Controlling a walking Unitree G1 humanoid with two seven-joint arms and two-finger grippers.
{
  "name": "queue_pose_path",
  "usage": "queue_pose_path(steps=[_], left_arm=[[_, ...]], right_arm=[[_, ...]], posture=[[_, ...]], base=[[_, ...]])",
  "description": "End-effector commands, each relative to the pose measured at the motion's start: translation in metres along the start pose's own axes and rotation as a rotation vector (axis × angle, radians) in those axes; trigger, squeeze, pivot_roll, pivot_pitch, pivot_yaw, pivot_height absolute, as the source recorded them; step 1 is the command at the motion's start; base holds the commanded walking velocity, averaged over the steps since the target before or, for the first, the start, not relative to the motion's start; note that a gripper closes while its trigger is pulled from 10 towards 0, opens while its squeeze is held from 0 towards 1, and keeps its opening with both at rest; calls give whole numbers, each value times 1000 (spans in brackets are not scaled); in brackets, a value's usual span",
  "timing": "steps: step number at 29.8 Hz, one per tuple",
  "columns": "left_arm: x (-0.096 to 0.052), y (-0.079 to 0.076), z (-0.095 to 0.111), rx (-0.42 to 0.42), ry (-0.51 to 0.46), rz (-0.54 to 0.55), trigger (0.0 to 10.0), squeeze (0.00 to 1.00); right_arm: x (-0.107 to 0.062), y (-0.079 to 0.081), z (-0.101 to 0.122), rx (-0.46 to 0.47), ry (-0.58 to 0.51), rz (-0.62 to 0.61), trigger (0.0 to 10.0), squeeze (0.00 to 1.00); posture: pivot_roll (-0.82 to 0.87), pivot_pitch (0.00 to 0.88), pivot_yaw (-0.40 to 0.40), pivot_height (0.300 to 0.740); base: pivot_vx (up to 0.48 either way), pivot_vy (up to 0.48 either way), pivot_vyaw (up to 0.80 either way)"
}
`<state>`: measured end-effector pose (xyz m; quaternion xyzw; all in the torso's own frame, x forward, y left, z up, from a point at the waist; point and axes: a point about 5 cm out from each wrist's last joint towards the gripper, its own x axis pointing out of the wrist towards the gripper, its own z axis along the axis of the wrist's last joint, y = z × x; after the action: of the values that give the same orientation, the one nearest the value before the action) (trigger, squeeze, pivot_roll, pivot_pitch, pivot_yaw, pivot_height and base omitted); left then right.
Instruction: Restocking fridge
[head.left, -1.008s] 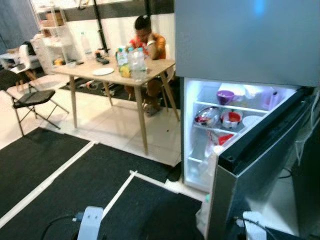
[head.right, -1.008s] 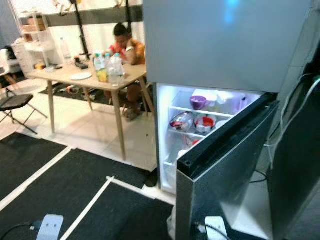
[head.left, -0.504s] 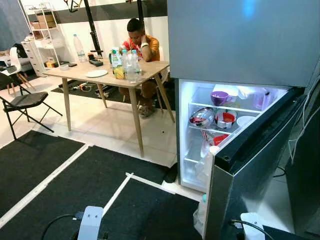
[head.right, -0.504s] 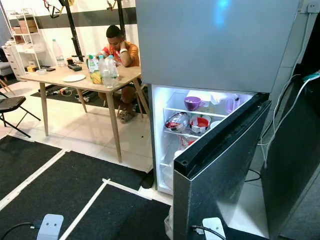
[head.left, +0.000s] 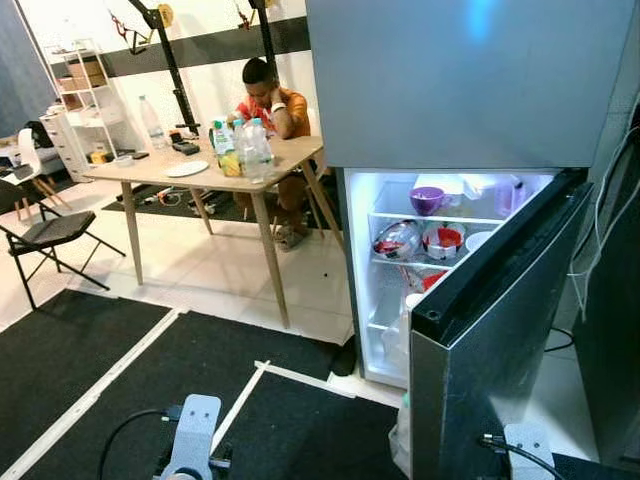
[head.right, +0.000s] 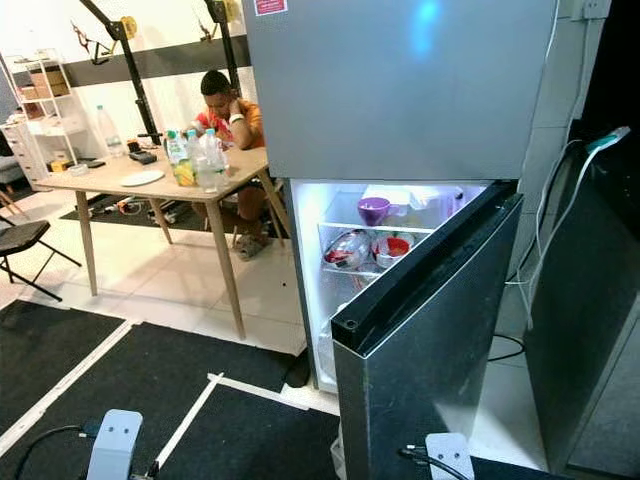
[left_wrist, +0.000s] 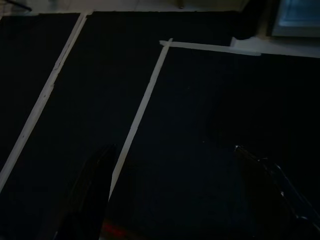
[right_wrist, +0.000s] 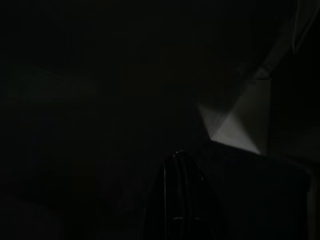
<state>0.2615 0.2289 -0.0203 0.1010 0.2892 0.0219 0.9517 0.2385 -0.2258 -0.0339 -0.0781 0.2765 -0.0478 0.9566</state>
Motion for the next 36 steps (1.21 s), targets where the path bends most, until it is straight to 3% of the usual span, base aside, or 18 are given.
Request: queue_pose_path(steps=[1,15,20,27,28,30,32,33,34,35,36], left_arm=[[-2,-3,-6,7,12,-10,10000,0],[-16,-9,-36,-61,39,40,10000,0],[-17,-11,-38,-63,40,38,10000,0],[-18,-13,-40,-37,47,7,10000,0],[-18,-13,-40,-34,47,3,10000,0],[-18,-13,-40,-33,47,1,10000,0],[-18,-13,-40,-29,49,-5,10000,0],[-18,-12,-40,-26,52,-7,10000,0],[-18,-12,-40,-26,52,-7,10000,0],[-18,-12,-41,-23,54,-9,10000,0],[-18,-11,-41,-20,57,-9,10000,0]], right_arm=[[1,4,3,-24,-17,14,10000,0],[3,6,11,-254,-54,112,10000,0],[2,6,10,-255,-53,112,10000,0],[1,13,1,-161,5,135,10000,0],[1,14,1,-125,4,143,118,0],[0,15,1,-102,2,148,0,0],[0,17,1,-81,2,152,0,0],[1,18,2,-80,-1,154,3098,0],[1,18,2,-80,-1,154,3098,0],[1,19,3,-73,-7,159,9020,0],[3,22,8,-68,-23,168,10000,0]], posture=[[-111,36,105,740],[-99,88,-28,740],[-96,96,-27,740],[-91,108,-3,740],[-92,109,5,740],[-91,110,7,740],[-91,112,16,740],[-91,113,18,740],[-91,113,18,740],[-91,113,19,740],[-92,114,21,740]], base=[[0,0,0],[0,0,0],[0,0,0],[0,0,0],[0,0,0],[0,0,0],[0,0,0],[0,0,0],[0,0,0],[0,0,0],[0,0,0]])
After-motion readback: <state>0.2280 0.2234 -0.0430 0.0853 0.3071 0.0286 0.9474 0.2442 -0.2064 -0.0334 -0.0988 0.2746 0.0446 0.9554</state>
